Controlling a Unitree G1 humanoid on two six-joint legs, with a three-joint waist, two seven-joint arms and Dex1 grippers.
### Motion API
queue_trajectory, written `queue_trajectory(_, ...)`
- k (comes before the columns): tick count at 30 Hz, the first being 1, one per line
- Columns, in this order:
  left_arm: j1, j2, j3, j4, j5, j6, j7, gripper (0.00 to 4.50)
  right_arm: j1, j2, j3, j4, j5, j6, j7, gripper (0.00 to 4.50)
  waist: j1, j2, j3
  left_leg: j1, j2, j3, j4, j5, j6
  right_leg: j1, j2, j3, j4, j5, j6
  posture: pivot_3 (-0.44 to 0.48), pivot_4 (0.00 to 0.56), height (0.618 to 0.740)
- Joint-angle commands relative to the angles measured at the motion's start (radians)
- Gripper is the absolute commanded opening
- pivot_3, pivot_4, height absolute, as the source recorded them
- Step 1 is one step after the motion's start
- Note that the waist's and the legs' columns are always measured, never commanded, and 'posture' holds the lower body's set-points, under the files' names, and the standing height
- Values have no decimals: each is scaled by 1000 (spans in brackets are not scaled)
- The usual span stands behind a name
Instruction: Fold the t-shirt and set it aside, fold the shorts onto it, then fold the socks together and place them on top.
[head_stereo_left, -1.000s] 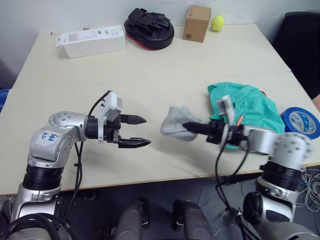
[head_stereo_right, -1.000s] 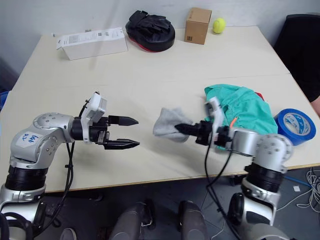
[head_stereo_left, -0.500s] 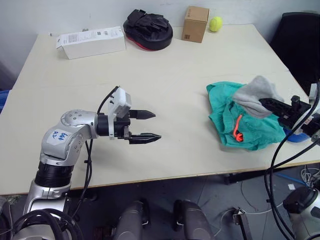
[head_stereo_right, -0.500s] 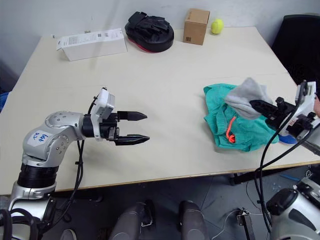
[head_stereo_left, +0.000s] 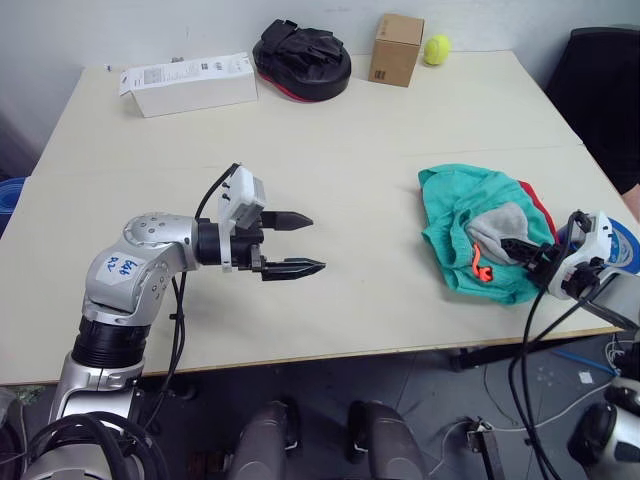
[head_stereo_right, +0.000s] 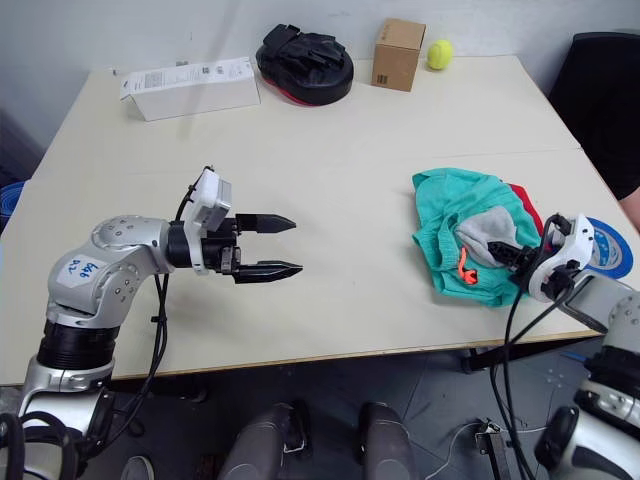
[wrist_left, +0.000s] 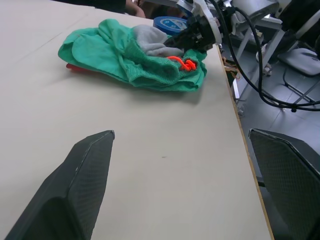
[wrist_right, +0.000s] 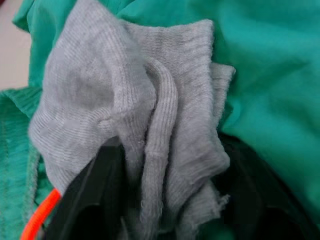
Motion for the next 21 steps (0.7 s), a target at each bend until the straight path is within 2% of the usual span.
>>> queue_trajectory(1, 9, 13, 27, -10, -28, -1, 1, 4500, 120, -97, -8, -162, -9, -63, 152, 3847, 5, 0, 0, 0, 0, 0, 0, 0, 0, 0, 0, 0, 0, 0, 0, 0, 150, 740)
queue_trajectory(3, 17, 21, 44, -7, -38, 5, 0, 4500, 187, -145, -11, -222, -25, -108, 222, 4483, 10, 0, 0, 0, 0, 0, 0, 0, 0, 0, 0, 0, 0, 0, 0, 0, 150, 740)
queue_trajectory(6, 38, 60, 87, -5, -69, 26, -21, 4500, 390, -269, 1, -329, -162, -316, 416, 4483, 15, 0, 0, 0, 0, 0, 1, -2, -1, 0, 0, 0, 0, 0, 0, 0, 150, 740)
queue_trajectory(8, 70, 113, 134, -14, -105, 44, -53, 4500, 518, -334, -67, -352, -211, -428, 565, 4483, 20, 0, 0, 1, 0, 0, 0, -3, -4, 0, 0, 0, 0, 0, 0, 0, 150, 740)
queue_trajectory(12, 150, 256, 242, -17, -162, 75, -124, 4500, 684, -393, -270, -273, -248, -603, 862, 4483, 22, -1, 1, 2, 1, 1, 0, -4, -4, 1, 2, 0, -2, 0, 0, 0, 150, 740)
queue_trajectory(14, 193, 329, 300, -8, -204, 117, -163, 4500, 724, -416, -341, -219, -255, -625, 955, 4483, 22, -2, 2, 2, 1, 1, 0, -5, -4, 2, 1, 0, -4, 1, 1, 0, 150, 740)
queue_trajectory(17, 305, 426, 414, 10, -234, 151, -208, 4500, 710, -448, -405, -123, -240, -603, 1006, 4483, 18, -2, 2, 3, 2, -1, 0, -6, -3, 4, 1, -1, -8, 2, 0, 0, 150, 740)
queue_trajectory(21, 361, 411, 485, 0, -233, 127, -144, 4500, 649, -441, -388, -78, -232, -587, 986, 4483, 19, -1, 2, 2, 3, -2, -6, -9, -2, 5, 0, 0, -18, 4, -6, 0, 150, 740)
